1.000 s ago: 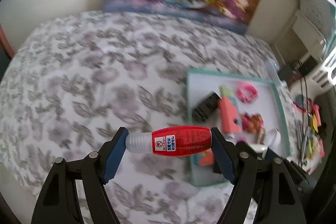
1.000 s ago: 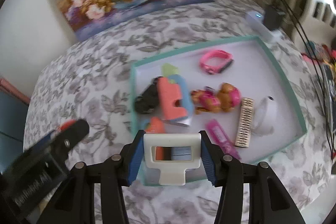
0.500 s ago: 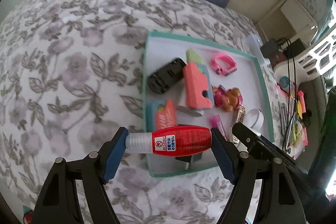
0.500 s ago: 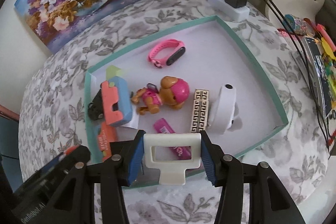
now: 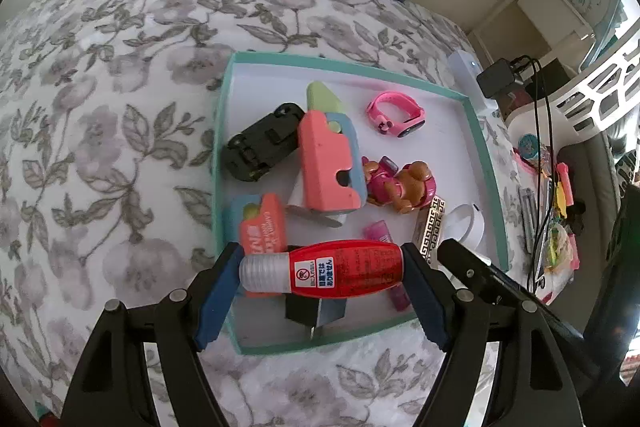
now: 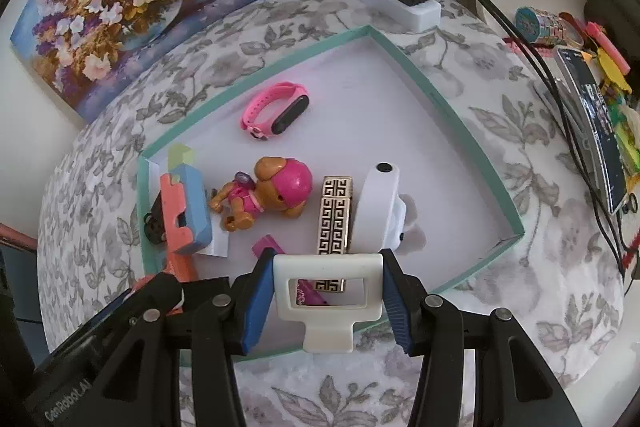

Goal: Organize rigid objects
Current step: 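Lift the red glue bottle and white clip and carry both over the tray, then lower the glue bottle and white clip into the tray and open both grippers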

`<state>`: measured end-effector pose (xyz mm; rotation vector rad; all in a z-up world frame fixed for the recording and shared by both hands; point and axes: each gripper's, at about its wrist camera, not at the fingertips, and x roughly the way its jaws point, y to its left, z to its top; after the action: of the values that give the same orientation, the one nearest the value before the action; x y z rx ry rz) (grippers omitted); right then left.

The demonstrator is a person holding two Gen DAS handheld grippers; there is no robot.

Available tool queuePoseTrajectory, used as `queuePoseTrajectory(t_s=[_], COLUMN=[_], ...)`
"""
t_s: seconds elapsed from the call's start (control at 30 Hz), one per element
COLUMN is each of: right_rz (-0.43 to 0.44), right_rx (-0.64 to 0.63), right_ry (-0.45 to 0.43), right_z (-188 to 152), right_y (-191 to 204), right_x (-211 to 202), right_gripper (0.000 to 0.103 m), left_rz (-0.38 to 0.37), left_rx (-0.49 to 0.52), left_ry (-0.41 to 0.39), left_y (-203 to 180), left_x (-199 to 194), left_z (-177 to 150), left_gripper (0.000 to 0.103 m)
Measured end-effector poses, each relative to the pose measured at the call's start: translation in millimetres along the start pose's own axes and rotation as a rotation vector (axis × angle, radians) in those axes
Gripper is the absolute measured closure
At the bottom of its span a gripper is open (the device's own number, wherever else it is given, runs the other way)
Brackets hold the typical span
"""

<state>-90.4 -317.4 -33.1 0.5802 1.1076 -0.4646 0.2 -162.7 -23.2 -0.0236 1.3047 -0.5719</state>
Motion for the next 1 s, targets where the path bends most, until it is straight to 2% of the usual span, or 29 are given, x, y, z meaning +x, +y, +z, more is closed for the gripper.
queuePoseTrajectory(t_s=[0.33, 0.6, 0.7, 0.87, 0.93, 1.0], right_rz=[0.020, 0.026, 0.026, 0.017, 0.015, 0.012], right_rx=[0.016, -0.003, -0.006, -0.017, -0.019, -0.023], right_ry=[0.014, 0.019, 0.027, 0.029, 0.028, 0.024], right_z=[2, 1, 1, 1, 0, 0], right_y=[-4, 1, 2, 5, 7, 8], right_x=[4, 5, 7, 9, 9, 9], right_gripper=[0.049, 0.049, 0.046, 0.031, 0.030, 0.026], left_rz=[-0.047, -0.038, -0.021, 0.029, 0.045, 0.064], left_rx=[-0.008, -0.022, -0.023, -0.036, -0.053, -0.070], left_ry=[0.021, 0.018, 0.008, -0.015, -0.018, -0.021], left_y=[0, 7, 10, 18, 24, 31], left_x=[11, 8, 3, -4, -5, -6], left_z=[6, 6, 6, 5, 5, 3], left_gripper=[0.024, 0.023, 0.023, 0.022, 0.017, 0.017])
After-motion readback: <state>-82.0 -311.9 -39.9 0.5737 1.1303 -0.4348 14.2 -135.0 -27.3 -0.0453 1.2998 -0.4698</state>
